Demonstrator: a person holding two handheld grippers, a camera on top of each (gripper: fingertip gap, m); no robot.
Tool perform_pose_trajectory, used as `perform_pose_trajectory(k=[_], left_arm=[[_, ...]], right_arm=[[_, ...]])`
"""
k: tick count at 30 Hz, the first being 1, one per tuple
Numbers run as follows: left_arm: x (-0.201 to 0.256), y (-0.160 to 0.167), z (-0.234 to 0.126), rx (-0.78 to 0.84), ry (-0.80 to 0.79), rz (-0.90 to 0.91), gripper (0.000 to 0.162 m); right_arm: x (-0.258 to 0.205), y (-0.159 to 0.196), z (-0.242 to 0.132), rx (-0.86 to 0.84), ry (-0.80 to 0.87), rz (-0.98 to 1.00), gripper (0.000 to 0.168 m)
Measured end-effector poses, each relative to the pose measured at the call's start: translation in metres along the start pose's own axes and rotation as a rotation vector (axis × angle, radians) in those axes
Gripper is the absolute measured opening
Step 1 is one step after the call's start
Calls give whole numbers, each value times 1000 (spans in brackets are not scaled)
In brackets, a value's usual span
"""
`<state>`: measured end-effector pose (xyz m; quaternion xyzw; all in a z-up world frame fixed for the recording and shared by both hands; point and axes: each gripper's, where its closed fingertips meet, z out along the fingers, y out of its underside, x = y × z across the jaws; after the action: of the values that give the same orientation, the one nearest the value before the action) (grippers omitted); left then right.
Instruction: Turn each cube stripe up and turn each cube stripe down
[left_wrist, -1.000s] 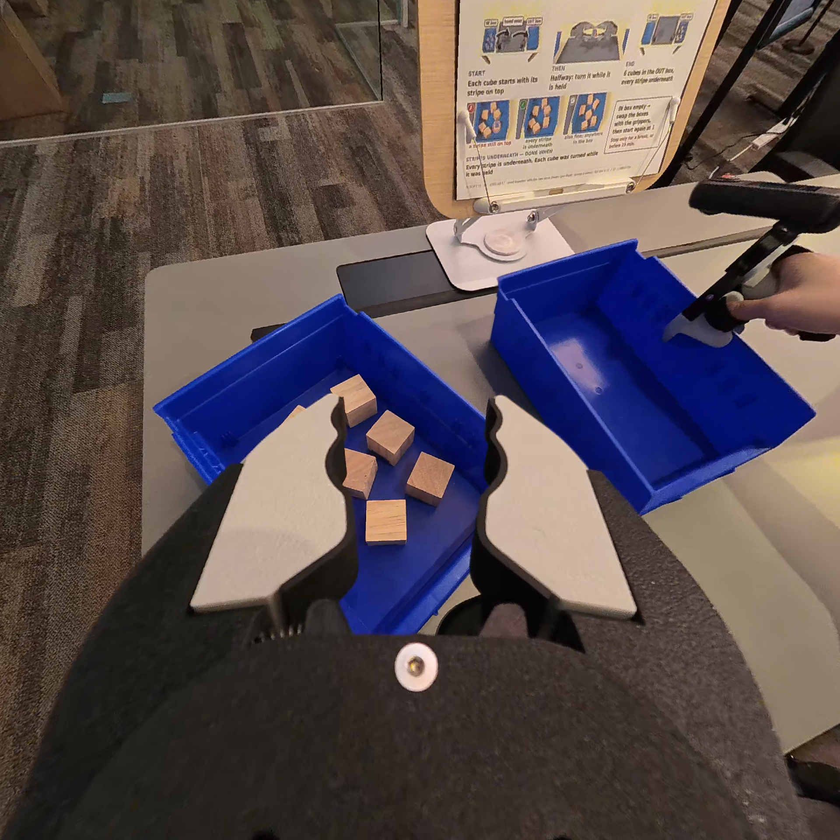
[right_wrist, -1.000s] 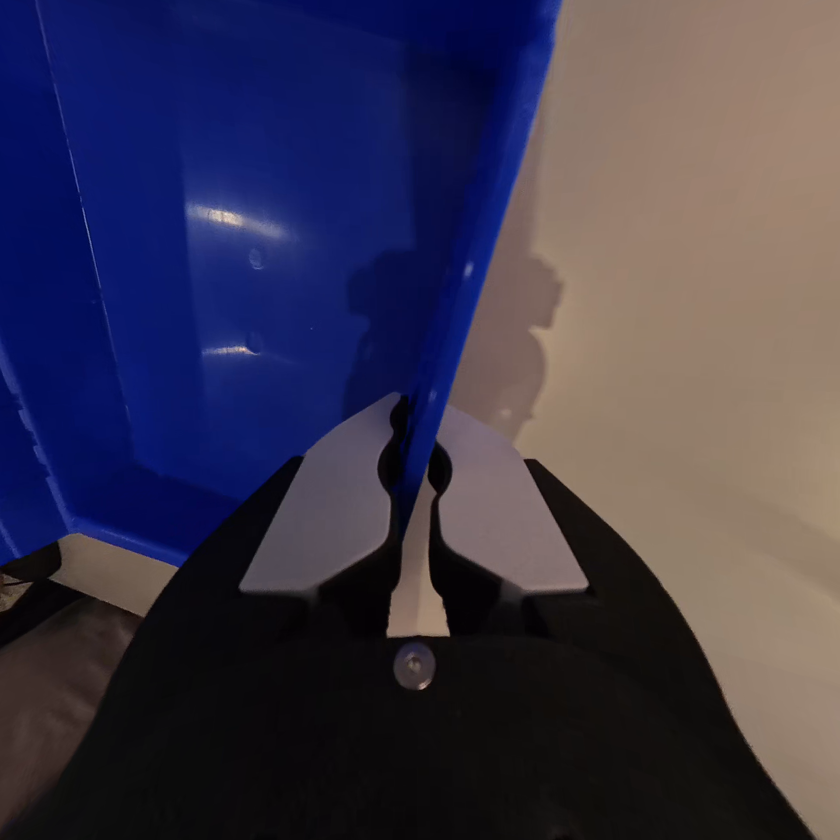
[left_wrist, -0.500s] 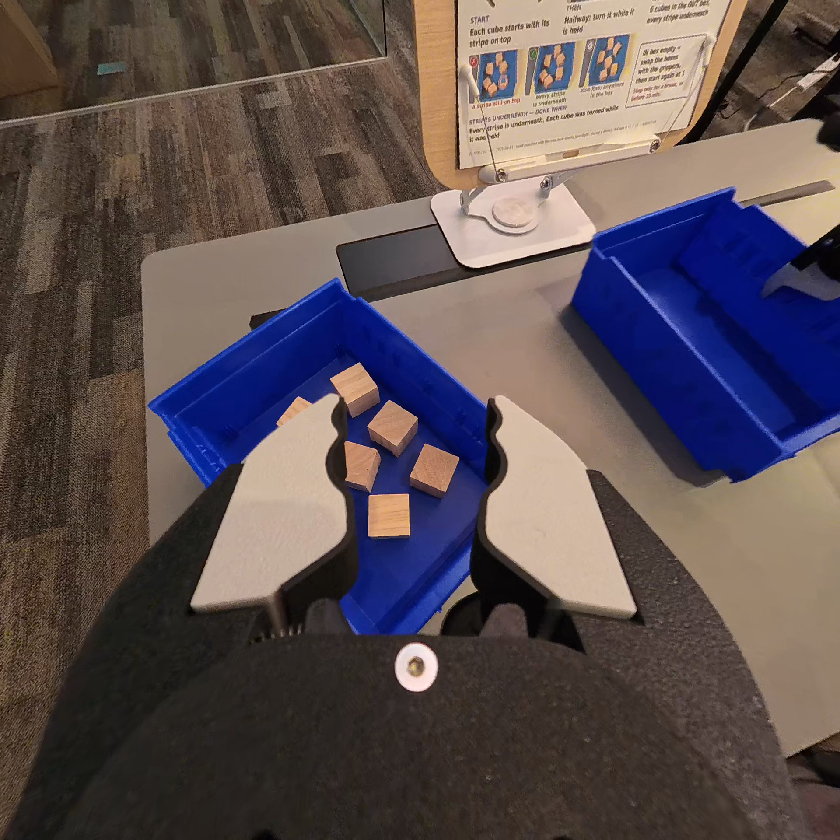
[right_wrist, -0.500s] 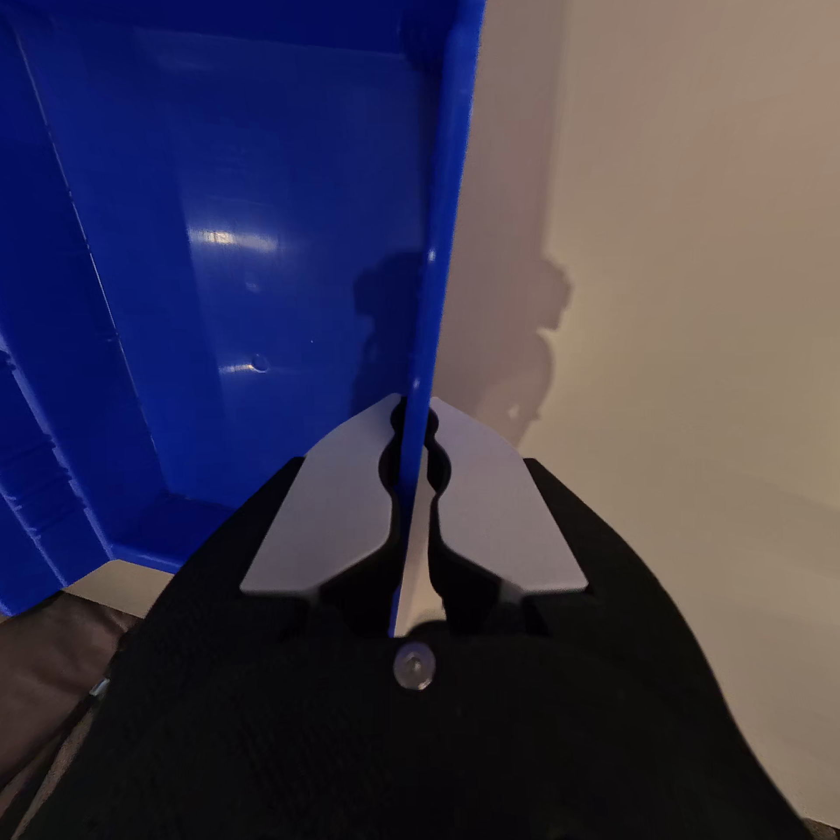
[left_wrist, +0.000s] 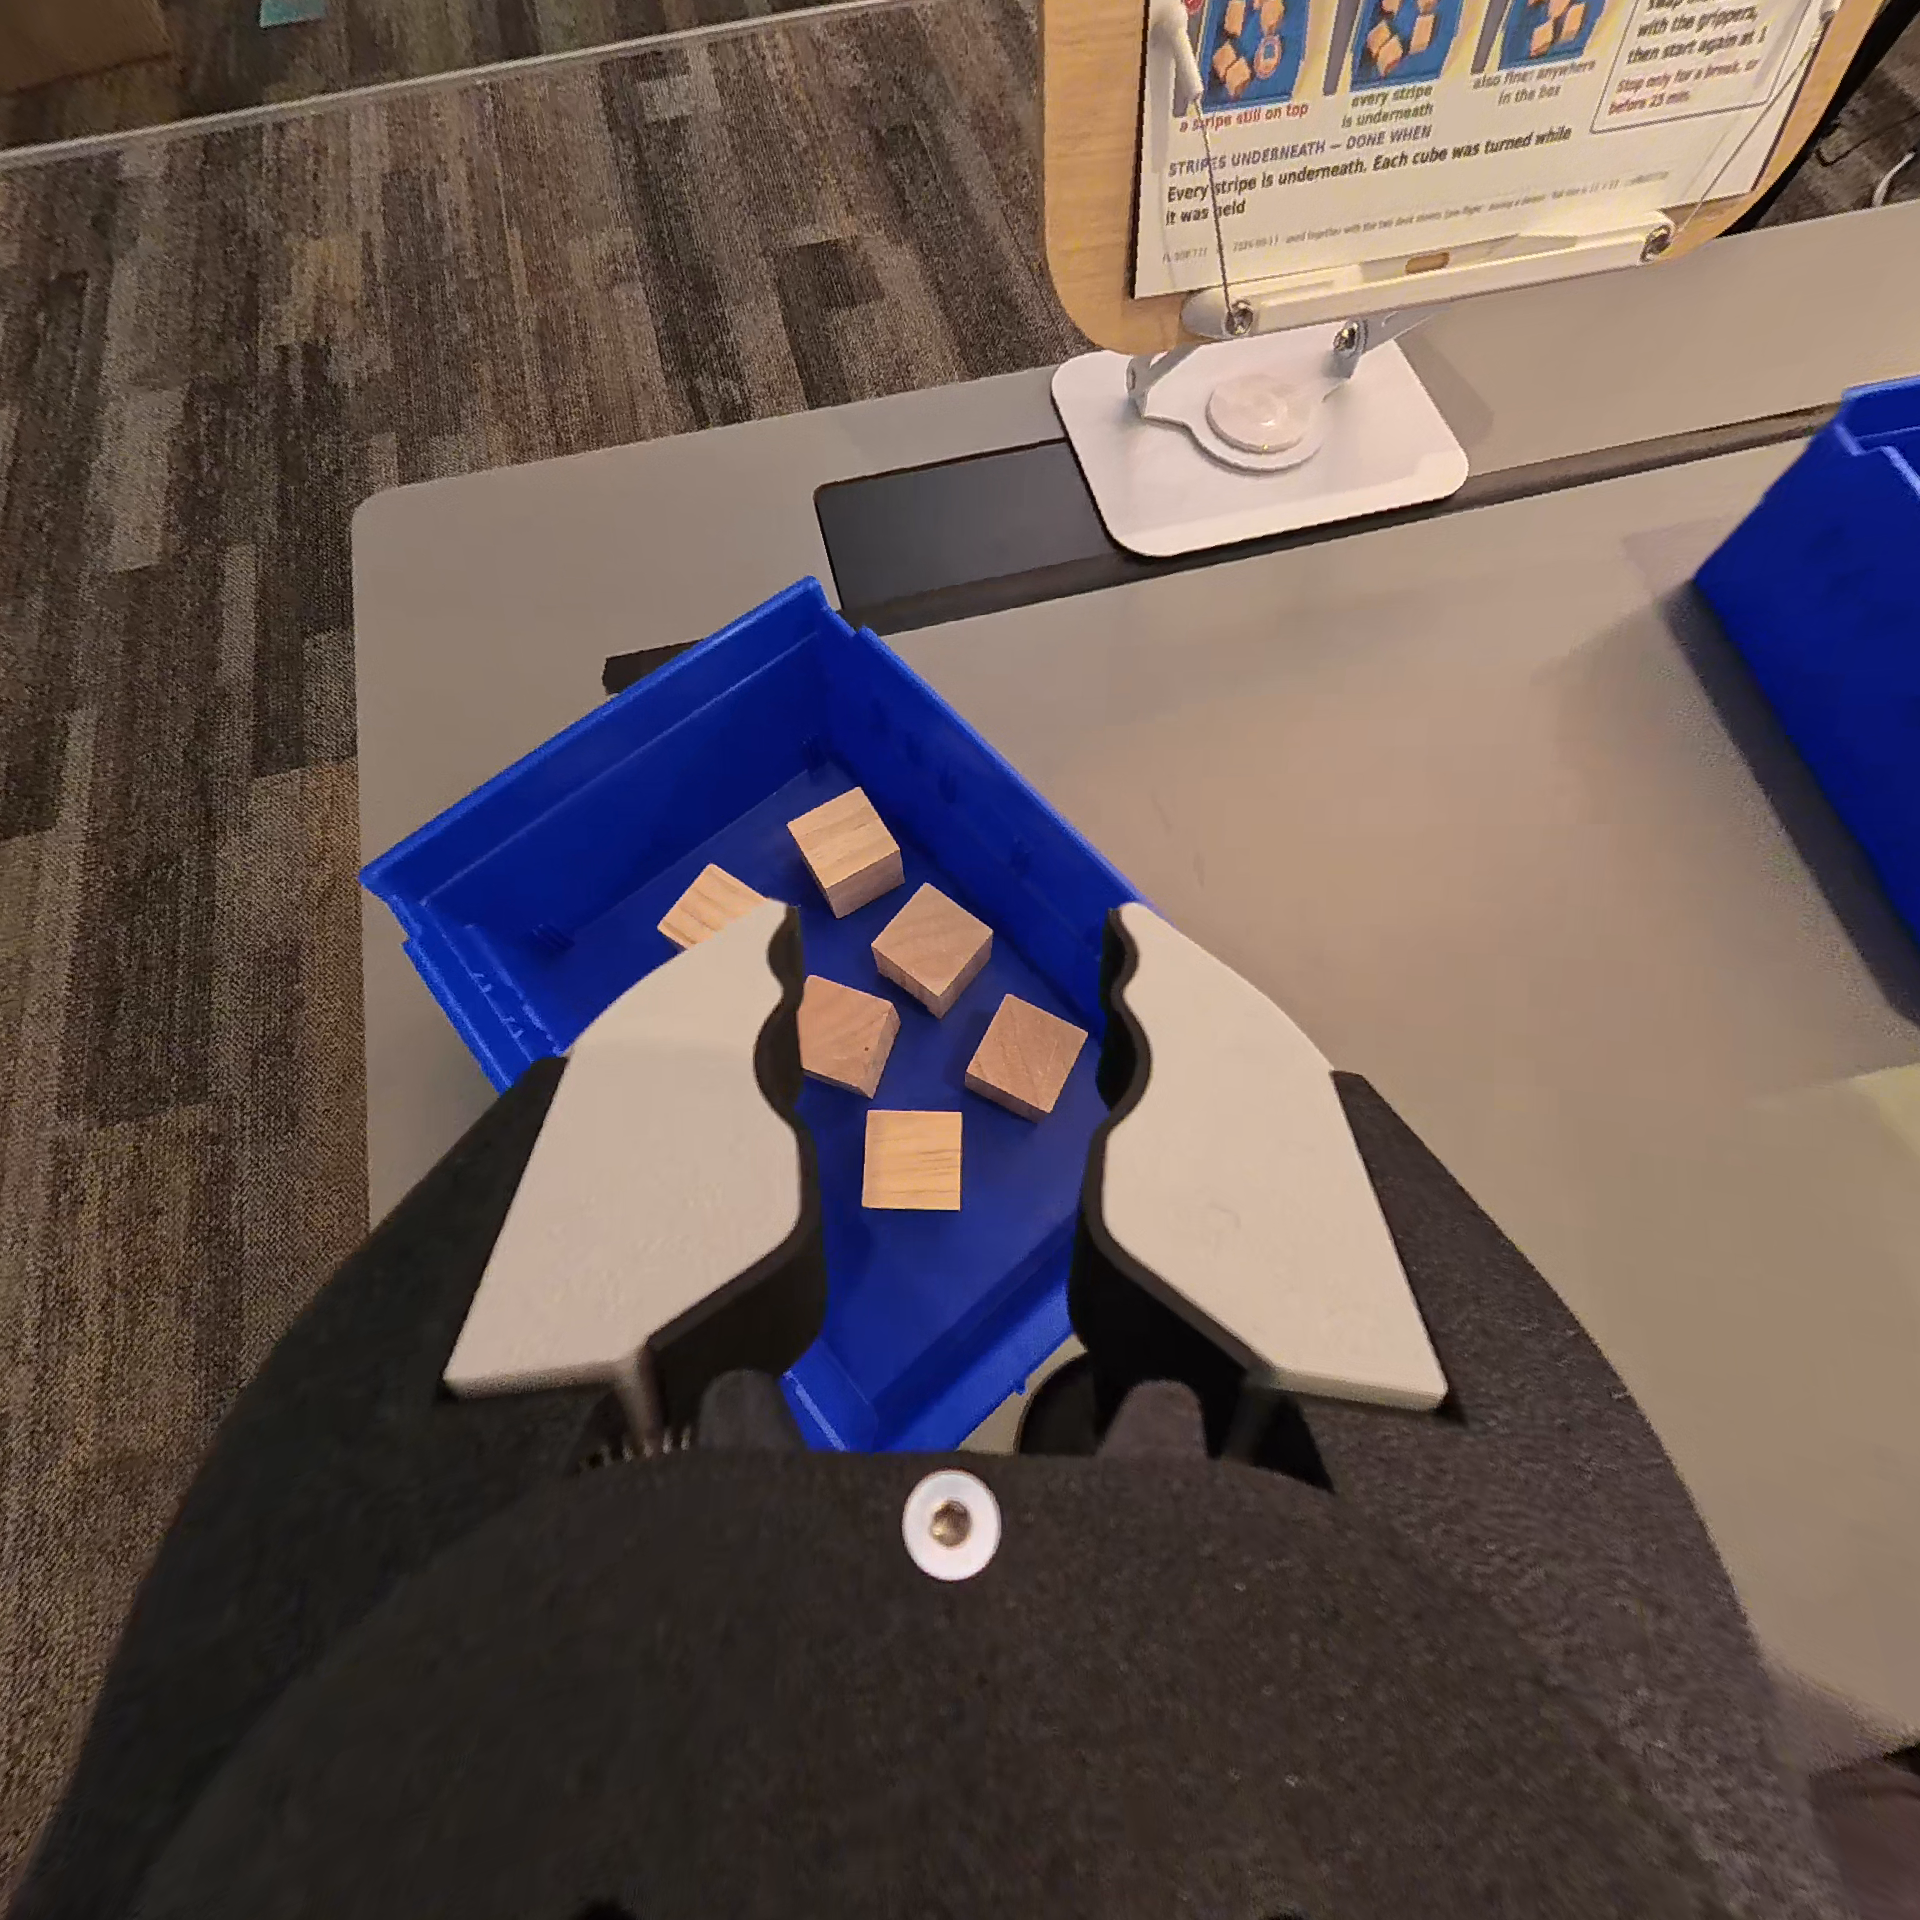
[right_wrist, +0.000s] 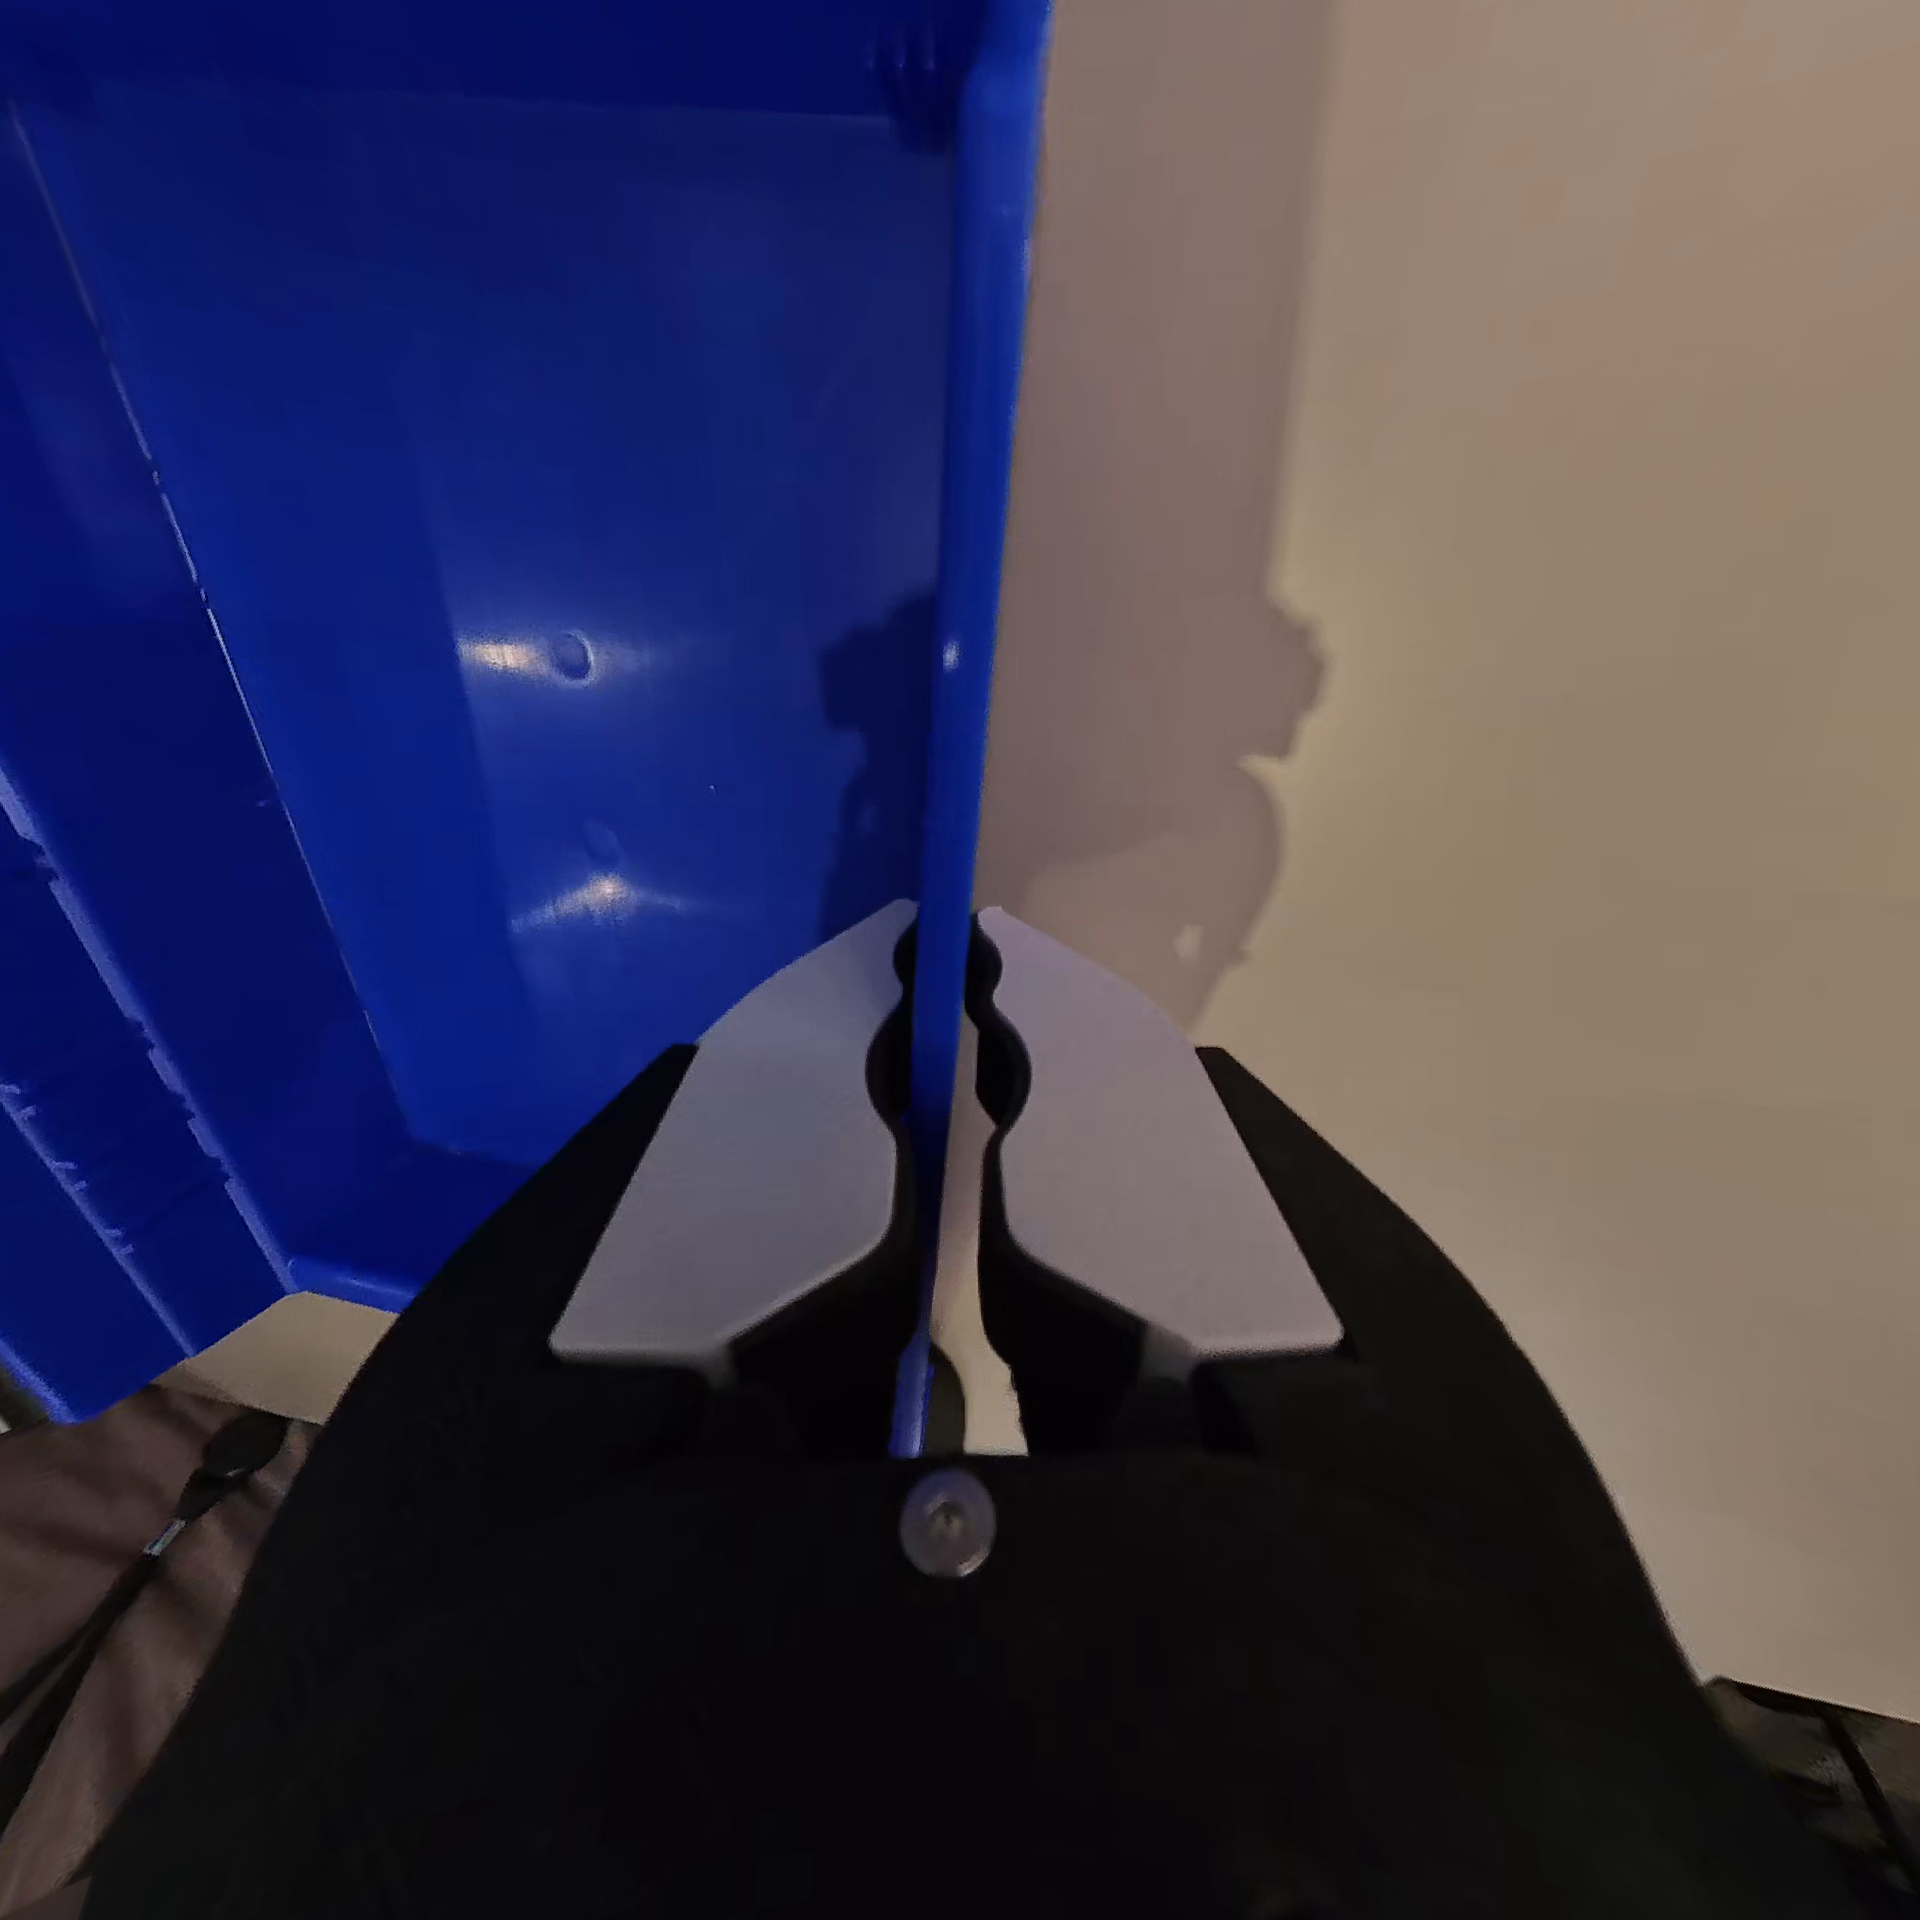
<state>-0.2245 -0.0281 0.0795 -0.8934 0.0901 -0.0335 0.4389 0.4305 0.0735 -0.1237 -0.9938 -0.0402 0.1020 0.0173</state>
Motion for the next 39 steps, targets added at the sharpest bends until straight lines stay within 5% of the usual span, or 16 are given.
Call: perform_pose_trajectory(k=[11, 17, 28, 39], left_arm=[[-36, 20, 9, -79, -75, -95, 56], [-84, 48, 16, -130, -145, -274, 64], [-131, 109, 50, -386, -248, -397, 67], [-144, 159, 73, -611, -270, -458, 57]], right_arm=[[45, -4, -9, 81, 10, 27, 12], [56, -32, -61, 406, 198, -17, 38], [-14, -16, -141, 846, 70, -99, 38], [-45, -13, -141, 826, 111, -226, 38]])
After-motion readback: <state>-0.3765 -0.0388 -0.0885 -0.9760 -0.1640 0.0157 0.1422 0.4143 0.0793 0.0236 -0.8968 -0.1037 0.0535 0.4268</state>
